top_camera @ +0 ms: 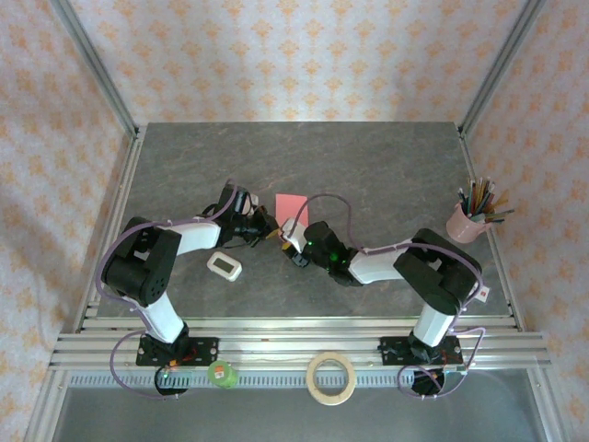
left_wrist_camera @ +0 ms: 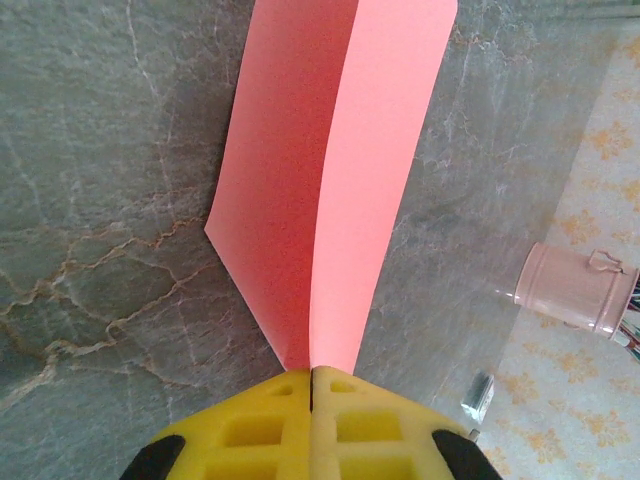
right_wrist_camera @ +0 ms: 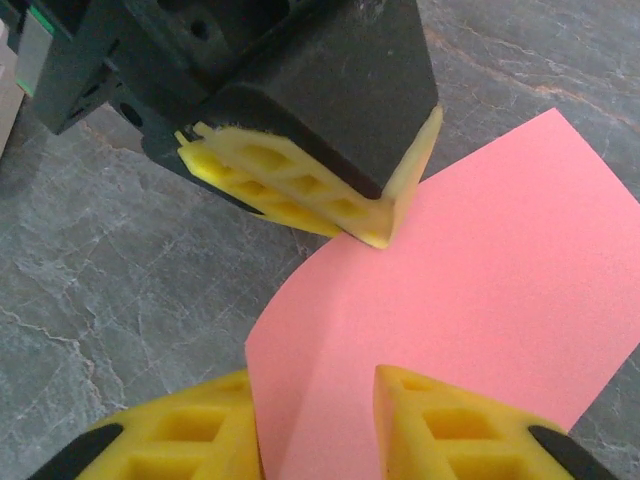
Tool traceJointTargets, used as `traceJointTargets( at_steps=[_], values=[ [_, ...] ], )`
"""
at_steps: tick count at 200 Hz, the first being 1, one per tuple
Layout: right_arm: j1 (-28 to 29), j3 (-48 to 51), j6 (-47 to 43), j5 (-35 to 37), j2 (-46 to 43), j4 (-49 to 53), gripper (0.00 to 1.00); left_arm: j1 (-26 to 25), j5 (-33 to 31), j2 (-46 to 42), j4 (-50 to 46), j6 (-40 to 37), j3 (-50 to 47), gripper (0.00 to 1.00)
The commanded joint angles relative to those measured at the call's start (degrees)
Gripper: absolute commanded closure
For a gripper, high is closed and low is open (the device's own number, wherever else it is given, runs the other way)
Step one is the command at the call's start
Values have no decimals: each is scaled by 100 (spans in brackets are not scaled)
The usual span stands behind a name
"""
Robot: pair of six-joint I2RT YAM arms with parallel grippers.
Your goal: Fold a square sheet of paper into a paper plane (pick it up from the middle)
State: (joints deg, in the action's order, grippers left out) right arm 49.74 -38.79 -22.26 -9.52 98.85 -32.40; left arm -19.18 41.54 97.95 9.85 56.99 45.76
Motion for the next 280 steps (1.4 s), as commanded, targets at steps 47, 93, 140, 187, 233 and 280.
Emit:
traceJointTargets(
  at_steps=[47, 93, 140, 187, 233, 280],
  values=[
    [41, -100, 265, -413, -35, 129, 90, 160, -605, -461, -615, -348, 186, 83],
    [43, 37, 854, -1082, -94, 262, 93, 206, -873, -608, -773, -702, 543, 70],
    [45, 132, 1433, -1548, -111, 175, 93, -79, -848, 136, -892, -1015, 1016, 75],
    [40, 109, 1790, -1600, -76, 147, 94, -241, -1231, 848, -1353, -1441, 1490, 86],
    [-8, 3, 2176, -1324, 2, 219, 94, -299, -1367, 1320, -1702, -1695, 1686, 90],
    [-145, -32, 2538, -721, -51, 248, 94, -308, -1368, 1542, -1835, -1871, 1717, 90]
  ],
)
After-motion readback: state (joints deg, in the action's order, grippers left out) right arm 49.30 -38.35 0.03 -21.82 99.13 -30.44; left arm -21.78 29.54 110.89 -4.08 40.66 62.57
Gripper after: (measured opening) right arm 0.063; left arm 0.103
